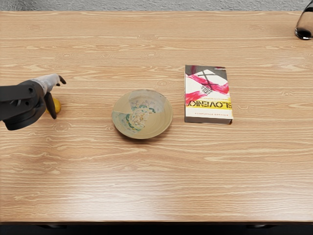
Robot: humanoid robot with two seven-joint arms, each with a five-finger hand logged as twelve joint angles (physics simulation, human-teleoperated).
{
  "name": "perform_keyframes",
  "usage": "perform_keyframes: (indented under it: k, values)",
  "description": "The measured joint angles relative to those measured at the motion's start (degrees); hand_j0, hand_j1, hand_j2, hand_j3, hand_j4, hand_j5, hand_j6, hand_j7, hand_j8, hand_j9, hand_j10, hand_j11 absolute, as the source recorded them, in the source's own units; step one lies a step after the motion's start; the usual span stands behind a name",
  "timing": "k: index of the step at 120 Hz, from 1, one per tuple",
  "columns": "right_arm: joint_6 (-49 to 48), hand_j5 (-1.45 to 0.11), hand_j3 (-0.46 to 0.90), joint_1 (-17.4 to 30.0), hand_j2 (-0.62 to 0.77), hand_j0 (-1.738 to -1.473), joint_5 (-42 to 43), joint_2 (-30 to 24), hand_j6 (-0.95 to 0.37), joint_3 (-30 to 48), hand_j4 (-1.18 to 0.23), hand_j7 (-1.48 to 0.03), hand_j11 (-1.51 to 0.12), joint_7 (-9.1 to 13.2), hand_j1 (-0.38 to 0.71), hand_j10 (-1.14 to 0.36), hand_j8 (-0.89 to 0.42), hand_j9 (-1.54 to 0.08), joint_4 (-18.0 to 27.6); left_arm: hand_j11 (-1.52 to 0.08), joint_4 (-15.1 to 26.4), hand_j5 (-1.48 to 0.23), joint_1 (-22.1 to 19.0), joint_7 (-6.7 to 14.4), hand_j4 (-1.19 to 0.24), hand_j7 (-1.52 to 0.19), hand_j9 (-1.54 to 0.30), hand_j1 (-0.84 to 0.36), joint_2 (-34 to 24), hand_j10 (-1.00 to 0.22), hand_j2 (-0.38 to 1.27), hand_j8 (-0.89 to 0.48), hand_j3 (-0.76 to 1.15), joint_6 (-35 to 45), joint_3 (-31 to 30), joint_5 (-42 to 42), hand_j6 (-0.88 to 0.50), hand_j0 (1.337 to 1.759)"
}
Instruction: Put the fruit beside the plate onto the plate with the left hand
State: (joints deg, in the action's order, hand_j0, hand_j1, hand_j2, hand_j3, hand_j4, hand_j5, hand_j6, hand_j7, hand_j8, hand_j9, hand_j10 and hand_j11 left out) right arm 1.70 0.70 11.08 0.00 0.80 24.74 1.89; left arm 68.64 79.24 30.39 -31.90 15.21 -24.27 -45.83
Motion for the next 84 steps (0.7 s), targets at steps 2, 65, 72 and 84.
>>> perform_keyframes:
  k: [2,65,72,84]
  values:
    - [0.0,0.00,0.00,0.0,0.00,-1.658,0.0,0.0,0.00,0.0,0.00,0.00,0.00,0.0,-0.35,0.00,0.00,0.00,0.0,-0.29,0.0,-0.29,-0.1,0.0,-0.23,-0.29,-0.29,0.08,0.0,-0.23,0.05,-0.23,0.00,0.0,-0.1,0.0,-0.23,1.658]
    - [0.0,0.00,0.00,0.0,0.00,-1.658,0.0,0.0,0.00,0.0,0.00,0.00,0.00,0.0,-0.35,0.00,0.00,0.00,0.0,-0.30,-0.2,-0.30,-1.5,-0.1,-0.24,-0.30,-0.30,0.07,0.0,-0.24,0.05,-0.24,0.00,2.3,-1.7,-0.3,-0.24,1.658]
    - [0.0,0.00,0.00,0.0,0.00,-1.658,0.0,0.0,0.00,0.0,0.00,0.00,0.00,0.0,-0.35,0.00,0.00,0.00,0.0,-0.31,-0.3,-0.31,-1.7,-0.1,-0.24,-0.31,-0.31,0.06,0.0,-0.24,0.05,-0.24,0.00,2.5,-1.7,-0.5,-0.24,1.658]
    - [0.0,0.00,0.00,0.0,0.00,-1.658,0.0,0.0,0.00,0.0,0.00,0.00,0.00,0.0,-0.35,0.00,0.00,0.00,0.0,-0.32,-0.9,-0.33,-2.0,-0.2,-0.25,-0.32,-0.32,0.05,0.1,-0.25,0.05,-0.25,0.00,2.6,-1.7,-0.7,-0.25,1.658]
